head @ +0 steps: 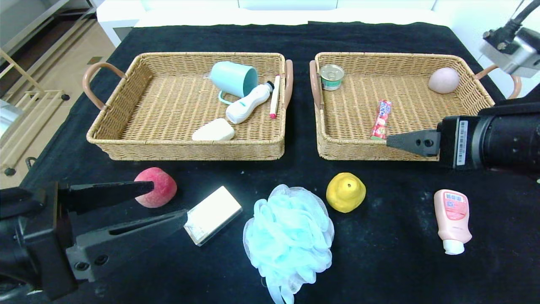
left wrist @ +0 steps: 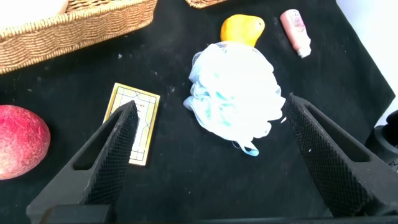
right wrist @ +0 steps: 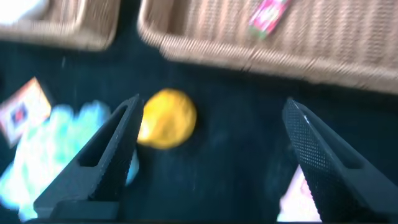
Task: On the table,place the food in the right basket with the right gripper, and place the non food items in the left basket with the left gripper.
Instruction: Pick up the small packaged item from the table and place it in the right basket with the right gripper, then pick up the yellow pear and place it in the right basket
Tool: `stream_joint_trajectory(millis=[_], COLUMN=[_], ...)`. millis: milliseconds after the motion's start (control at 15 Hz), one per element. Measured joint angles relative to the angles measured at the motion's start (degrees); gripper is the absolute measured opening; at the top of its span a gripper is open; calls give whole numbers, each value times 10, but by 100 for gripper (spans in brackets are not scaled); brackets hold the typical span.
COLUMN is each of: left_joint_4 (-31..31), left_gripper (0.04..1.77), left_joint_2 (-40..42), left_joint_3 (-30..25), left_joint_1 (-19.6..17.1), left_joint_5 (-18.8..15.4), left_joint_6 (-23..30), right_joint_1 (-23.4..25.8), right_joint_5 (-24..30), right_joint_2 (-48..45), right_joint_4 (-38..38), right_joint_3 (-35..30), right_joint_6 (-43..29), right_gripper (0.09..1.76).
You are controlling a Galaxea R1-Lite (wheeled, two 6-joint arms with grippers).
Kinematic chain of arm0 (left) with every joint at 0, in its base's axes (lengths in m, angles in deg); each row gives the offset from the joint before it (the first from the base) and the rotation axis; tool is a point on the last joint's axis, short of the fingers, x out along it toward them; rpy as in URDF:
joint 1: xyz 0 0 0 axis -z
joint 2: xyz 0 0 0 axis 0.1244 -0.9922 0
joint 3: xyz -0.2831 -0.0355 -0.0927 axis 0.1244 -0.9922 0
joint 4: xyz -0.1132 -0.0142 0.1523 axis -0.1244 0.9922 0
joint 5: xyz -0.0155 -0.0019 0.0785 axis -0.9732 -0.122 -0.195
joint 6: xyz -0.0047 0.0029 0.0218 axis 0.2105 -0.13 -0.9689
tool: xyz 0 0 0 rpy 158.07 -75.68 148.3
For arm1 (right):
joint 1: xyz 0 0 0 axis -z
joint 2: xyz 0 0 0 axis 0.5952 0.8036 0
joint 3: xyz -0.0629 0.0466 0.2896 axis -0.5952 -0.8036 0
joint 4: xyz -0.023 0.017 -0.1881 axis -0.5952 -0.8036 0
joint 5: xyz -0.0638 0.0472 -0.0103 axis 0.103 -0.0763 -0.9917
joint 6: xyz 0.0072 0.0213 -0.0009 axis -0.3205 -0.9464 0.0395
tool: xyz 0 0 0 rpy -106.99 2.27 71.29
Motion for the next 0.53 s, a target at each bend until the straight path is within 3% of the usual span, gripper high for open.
stream_joint_trajectory(millis=[400, 533], left_joint_4=[0, 0], left_gripper=[172, 172], left_joint_2=[0, 0], left_joint_3=[1, 1], left_joint_1=[0, 0], left_joint_5=[1, 2], left_joint_6=[0, 0], right_joint_1=[-74, -99], right_joint_5=[-37, -43], right_joint_2=[39, 57], right_joint_4=[-44, -90], right_joint_3=[18, 43], right_joint_6=[-44, -74], right_gripper=[168, 169])
